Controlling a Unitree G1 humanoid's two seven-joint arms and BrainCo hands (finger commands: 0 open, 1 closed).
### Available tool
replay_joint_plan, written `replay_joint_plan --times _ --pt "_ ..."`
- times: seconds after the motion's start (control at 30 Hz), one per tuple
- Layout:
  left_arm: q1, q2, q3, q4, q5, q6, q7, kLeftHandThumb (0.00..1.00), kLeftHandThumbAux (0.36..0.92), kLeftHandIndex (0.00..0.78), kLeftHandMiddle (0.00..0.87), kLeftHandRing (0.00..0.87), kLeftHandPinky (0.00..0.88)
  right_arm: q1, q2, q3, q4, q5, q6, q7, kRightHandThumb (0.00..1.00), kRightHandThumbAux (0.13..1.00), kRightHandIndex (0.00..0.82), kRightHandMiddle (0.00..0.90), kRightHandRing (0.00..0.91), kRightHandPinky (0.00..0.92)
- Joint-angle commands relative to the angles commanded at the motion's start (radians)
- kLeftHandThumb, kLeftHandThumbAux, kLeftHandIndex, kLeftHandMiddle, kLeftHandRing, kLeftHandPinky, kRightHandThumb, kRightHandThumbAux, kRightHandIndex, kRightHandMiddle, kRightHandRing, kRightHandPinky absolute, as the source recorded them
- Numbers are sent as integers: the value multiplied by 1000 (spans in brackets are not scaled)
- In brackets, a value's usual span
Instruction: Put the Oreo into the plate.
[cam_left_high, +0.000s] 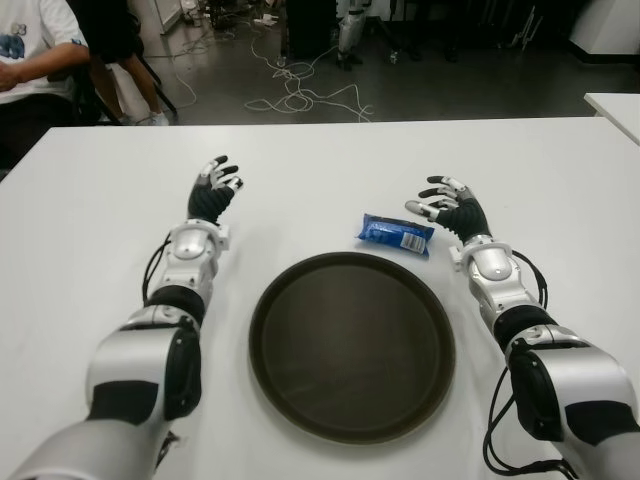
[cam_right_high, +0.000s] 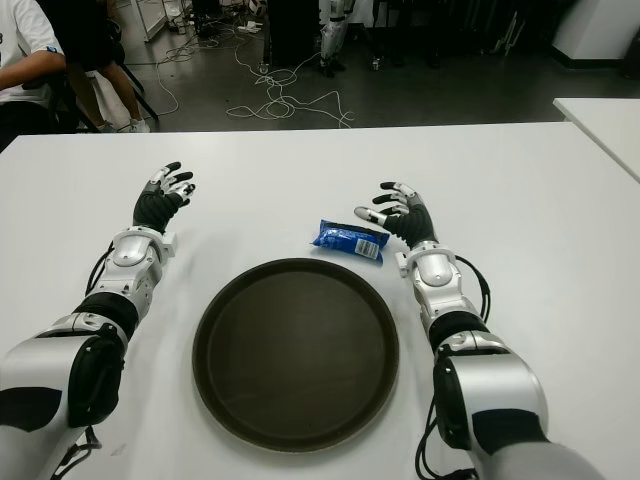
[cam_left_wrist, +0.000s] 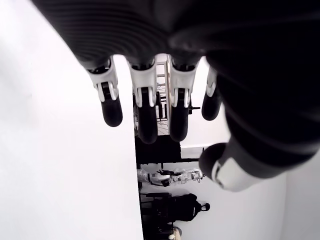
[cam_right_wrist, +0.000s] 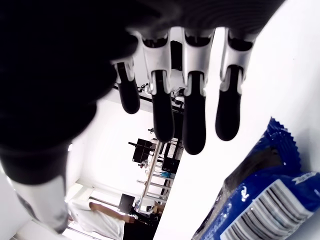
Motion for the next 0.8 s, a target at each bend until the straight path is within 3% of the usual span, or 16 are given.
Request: replay_joint_plan --times 0.53,0.8 --pt "1 0 -12 -1 14 -3 12 106 675 109 194 160 109 4 2 -20 -2 17 -21 25 0 691 257 378 441 480" --pt "1 0 -14 0 14 -2 16 100 679 110 195 163 121 3 2 -18 -1 10 -18 14 0 735 256 370 434 464"
